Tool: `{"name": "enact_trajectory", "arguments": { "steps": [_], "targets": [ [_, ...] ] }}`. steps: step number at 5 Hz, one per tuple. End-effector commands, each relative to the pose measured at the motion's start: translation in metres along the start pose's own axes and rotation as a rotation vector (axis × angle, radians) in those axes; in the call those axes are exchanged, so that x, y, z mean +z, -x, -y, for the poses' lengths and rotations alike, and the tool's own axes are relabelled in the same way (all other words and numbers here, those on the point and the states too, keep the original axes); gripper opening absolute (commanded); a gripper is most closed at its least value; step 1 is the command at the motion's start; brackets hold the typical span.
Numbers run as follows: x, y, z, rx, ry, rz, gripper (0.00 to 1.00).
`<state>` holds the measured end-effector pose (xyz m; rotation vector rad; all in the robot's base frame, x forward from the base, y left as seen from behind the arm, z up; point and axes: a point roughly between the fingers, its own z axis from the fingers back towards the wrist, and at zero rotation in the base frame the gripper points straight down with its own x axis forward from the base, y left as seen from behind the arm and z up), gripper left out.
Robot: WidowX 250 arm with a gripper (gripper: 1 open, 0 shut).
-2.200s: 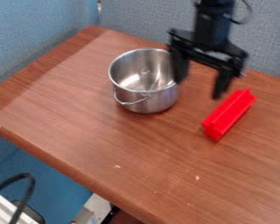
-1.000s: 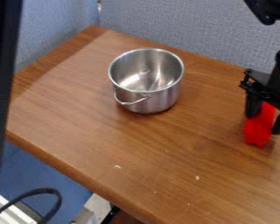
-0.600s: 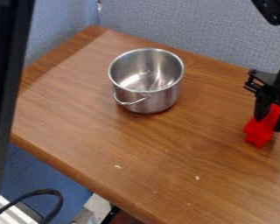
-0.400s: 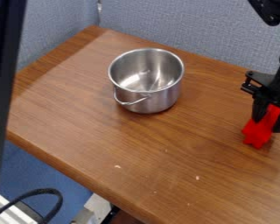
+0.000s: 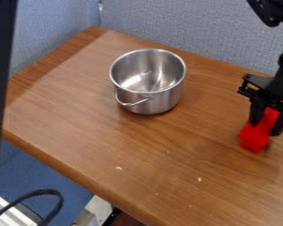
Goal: Put the red object in the metal pot
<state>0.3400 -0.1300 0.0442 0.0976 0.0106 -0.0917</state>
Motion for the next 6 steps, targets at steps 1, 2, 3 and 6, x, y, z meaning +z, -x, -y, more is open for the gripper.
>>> {"name": "enact_trajectory", "arguments": {
  "steps": [1, 2, 3, 6],
  "targets": [
    [0.023, -0.008, -0.001, -0.039, -0.008, 0.041, 0.00],
    [0.023, -0.010, -0.002, -0.064, -0.014, 0.043, 0.00],
    [0.022, -0.016, -0.005, -0.089, -0.028, 0.049, 0.00],
    [0.017, -0.021, -0.040, -0.056, -0.050, 0.067, 0.00]
  ]
}}
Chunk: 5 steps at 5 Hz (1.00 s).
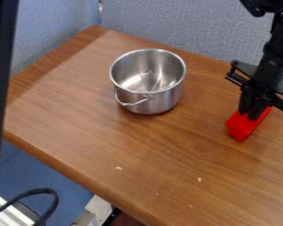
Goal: Put the red object in the metal pot
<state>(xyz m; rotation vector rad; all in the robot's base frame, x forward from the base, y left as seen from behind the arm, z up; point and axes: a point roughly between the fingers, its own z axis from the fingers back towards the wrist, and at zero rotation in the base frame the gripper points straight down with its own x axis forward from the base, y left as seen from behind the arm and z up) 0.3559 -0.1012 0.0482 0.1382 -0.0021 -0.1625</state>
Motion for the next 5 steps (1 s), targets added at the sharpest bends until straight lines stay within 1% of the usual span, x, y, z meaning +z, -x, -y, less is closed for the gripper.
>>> {"name": "enact_trajectory", "arguments": {
  "steps": [1, 2, 4, 5],
  "targets": [
    [0.007, -0.011, -0.013, 0.012, -0.011, 0.050, 0.00],
    [-0.003, -0.012, -0.013, 0.007, -0.011, 0.045, 0.00],
    [-0.024, -0.021, -0.021, 0.058, -0.006, 0.022, 0.00],
    [-0.031, -0.022, -0.022, 0.093, -0.001, 0.010, 0.00]
  ]
}}
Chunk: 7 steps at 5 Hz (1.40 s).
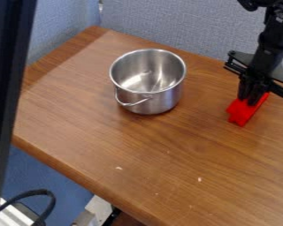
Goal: Put the red object in the metal pot
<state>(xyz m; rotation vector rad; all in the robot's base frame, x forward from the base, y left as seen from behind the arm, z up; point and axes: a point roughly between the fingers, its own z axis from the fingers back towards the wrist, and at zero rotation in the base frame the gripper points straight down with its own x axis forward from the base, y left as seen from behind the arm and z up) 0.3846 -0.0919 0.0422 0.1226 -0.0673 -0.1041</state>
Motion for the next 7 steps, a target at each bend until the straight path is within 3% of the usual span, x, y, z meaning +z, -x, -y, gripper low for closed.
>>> {"name": "enact_trajectory", "arguments": {
  "steps": [1, 4, 5, 7],
  "targets": [
    [-0.029, 0.004, -0.010, 0.063, -0.012, -0.058, 0.00],
    [-0.024, -0.005, 0.008, 0.157, -0.017, -0.058, 0.00],
    [-0.026, 0.004, 0.008, 0.120, -0.017, -0.049, 0.00],
    [-0.017, 0.014, 0.005, 0.150, -0.017, -0.044, 0.00]
  ]
}}
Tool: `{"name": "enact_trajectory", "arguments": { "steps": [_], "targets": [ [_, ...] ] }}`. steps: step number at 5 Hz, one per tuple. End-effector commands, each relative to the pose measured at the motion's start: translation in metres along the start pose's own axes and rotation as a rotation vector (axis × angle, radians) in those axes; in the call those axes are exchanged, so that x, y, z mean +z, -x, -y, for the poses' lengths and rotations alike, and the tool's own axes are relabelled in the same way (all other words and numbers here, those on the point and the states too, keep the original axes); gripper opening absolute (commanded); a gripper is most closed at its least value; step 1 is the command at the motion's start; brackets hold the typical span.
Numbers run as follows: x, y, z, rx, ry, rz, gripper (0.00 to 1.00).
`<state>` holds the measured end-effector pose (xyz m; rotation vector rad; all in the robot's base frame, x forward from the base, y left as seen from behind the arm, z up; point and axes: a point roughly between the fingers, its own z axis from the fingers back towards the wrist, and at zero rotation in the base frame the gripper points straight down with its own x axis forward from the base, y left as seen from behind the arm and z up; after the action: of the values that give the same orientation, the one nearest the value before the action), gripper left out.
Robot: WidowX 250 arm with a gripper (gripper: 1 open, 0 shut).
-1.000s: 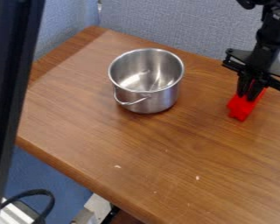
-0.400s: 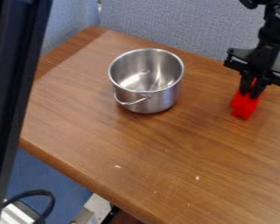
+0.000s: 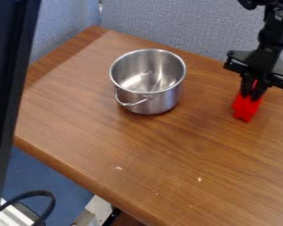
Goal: Put the red object in the metal pot
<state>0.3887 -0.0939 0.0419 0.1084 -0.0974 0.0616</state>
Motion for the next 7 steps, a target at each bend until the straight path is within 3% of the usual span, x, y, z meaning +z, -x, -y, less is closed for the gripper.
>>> {"name": "enact_trajectory", "arguments": {
  "steps": [1, 3, 4, 6, 7],
  "targets": [
    [-0.010, 0.020, -0.002, -0.004, -0.026, -0.050, 0.00],
    [0.013, 0.021, -0.011, 0.023, -0.016, 0.009, 0.00],
    [0.026, 0.023, -0.019, 0.000, -0.003, 0.044, 0.00],
    [0.050, 0.021, -0.030, -0.222, 0.025, 0.067, 0.00],
    [0.079, 0.018, -0.040, -0.259, 0.022, 0.107, 0.00]
  ]
}}
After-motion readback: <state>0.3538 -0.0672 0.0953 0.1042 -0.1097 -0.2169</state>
